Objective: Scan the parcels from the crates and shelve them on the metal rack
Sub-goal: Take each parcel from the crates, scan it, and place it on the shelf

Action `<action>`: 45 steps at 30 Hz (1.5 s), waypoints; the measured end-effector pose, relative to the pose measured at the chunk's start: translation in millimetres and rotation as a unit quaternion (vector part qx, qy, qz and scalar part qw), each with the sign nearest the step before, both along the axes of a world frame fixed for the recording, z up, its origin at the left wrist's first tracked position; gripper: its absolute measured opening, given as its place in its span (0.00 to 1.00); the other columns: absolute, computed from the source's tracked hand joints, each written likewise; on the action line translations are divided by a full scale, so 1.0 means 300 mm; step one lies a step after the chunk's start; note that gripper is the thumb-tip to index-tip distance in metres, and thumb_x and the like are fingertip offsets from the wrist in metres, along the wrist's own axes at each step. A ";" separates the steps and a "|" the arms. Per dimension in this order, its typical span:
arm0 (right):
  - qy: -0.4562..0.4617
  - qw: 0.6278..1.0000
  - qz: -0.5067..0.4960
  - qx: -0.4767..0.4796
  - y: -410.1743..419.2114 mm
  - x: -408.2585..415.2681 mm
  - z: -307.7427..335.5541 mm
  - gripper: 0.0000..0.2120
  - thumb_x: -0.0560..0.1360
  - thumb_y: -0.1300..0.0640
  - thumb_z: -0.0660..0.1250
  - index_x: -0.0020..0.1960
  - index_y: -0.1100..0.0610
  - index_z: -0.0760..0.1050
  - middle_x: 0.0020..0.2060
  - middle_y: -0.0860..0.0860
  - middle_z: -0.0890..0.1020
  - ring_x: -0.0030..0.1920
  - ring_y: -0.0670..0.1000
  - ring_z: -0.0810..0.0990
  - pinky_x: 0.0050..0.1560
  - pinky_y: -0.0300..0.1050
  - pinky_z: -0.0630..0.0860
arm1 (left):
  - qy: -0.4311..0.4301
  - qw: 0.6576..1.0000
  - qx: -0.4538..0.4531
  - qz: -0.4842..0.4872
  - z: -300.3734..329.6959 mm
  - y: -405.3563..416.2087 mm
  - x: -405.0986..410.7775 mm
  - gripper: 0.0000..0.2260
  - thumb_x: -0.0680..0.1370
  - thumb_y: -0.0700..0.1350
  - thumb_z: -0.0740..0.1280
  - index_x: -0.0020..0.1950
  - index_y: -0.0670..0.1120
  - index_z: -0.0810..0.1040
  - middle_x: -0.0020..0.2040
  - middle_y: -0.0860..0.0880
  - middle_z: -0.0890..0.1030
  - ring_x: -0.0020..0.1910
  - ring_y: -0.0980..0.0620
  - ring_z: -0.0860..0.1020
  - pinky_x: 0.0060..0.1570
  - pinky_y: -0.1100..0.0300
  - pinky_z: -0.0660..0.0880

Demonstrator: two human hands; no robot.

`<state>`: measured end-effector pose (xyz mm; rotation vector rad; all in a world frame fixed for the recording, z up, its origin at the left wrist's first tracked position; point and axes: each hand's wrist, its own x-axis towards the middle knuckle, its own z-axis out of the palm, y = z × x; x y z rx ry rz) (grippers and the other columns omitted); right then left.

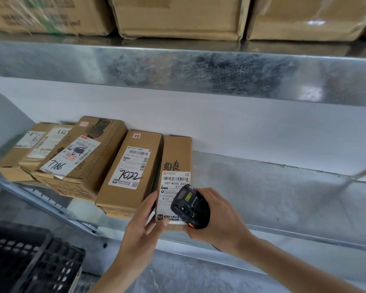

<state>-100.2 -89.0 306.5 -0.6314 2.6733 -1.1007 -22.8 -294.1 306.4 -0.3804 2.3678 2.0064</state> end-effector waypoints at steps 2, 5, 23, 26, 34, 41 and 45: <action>0.001 1.000 -0.002 -0.001 -0.001 0.007 -0.001 0.35 0.60 0.38 0.74 0.66 0.40 0.71 0.56 0.34 0.74 0.52 0.42 0.78 0.49 0.40 0.78 | -0.008 1.000 0.002 0.000 0.001 -0.003 -0.004 0.29 0.78 0.49 0.71 0.78 0.59 0.66 0.75 0.64 0.70 0.75 0.62 0.67 0.76 0.46 0.65; -0.002 1.000 -0.009 -0.001 -0.005 0.007 -0.001 0.35 0.60 0.39 0.74 0.66 0.40 0.71 0.55 0.34 0.75 0.51 0.41 0.78 0.49 0.39 0.78 | -0.018 1.000 -0.006 0.002 0.006 0.007 -0.013 0.27 0.82 0.41 0.67 0.78 0.58 0.66 0.74 0.65 0.71 0.74 0.65 0.67 0.77 0.49 0.65; 0.012 1.000 -0.021 0.014 0.039 0.070 0.058 0.33 0.64 0.43 0.77 0.66 0.38 0.70 0.58 0.33 0.73 0.53 0.38 0.77 0.44 0.30 0.72 | -0.011 0.999 0.015 0.027 0.080 0.011 0.034 0.25 0.81 0.42 0.69 0.71 0.64 0.66 0.71 0.65 0.74 0.70 0.68 0.70 0.76 0.58 0.64; 0.022 0.999 -0.015 0.021 0.060 0.100 0.102 0.34 0.64 0.42 0.78 0.67 0.38 0.69 0.59 0.32 0.73 0.53 0.38 0.77 0.45 0.31 0.74 | 0.002 1.000 0.016 0.021 0.111 0.007 0.063 0.25 0.81 0.42 0.69 0.72 0.64 0.67 0.71 0.67 0.73 0.72 0.68 0.68 0.76 0.56 0.63; 0.059 0.996 0.041 0.045 0.023 0.189 0.289 0.35 0.64 0.39 0.76 0.69 0.38 0.68 0.59 0.33 0.73 0.53 0.38 0.76 0.45 0.27 0.71 | 0.026 0.995 -0.013 0.095 0.287 -0.077 0.205 0.19 0.82 0.46 0.67 0.69 0.64 0.73 0.62 0.66 0.76 0.57 0.75 0.72 0.65 0.69 0.65; 0.096 0.979 0.164 0.074 -0.271 0.294 0.487 0.39 0.64 0.32 0.73 0.72 0.39 0.66 0.60 0.35 0.75 0.57 0.41 0.77 0.57 0.41 0.78 | 0.057 0.976 -0.044 0.207 0.430 -0.362 0.457 0.18 0.80 0.45 0.69 0.68 0.62 0.75 0.64 0.64 0.79 0.62 0.71 0.75 0.62 0.65 0.72; 0.097 0.965 0.228 0.080 -0.533 0.386 0.568 0.38 0.63 0.32 0.73 0.71 0.39 0.67 0.57 0.36 0.77 0.56 0.41 0.77 0.55 0.40 0.79 | 0.052 0.954 -0.035 0.294 0.424 -0.579 0.647 0.19 0.80 0.47 0.70 0.69 0.61 0.74 0.64 0.63 0.79 0.64 0.64 0.76 0.55 0.71 0.72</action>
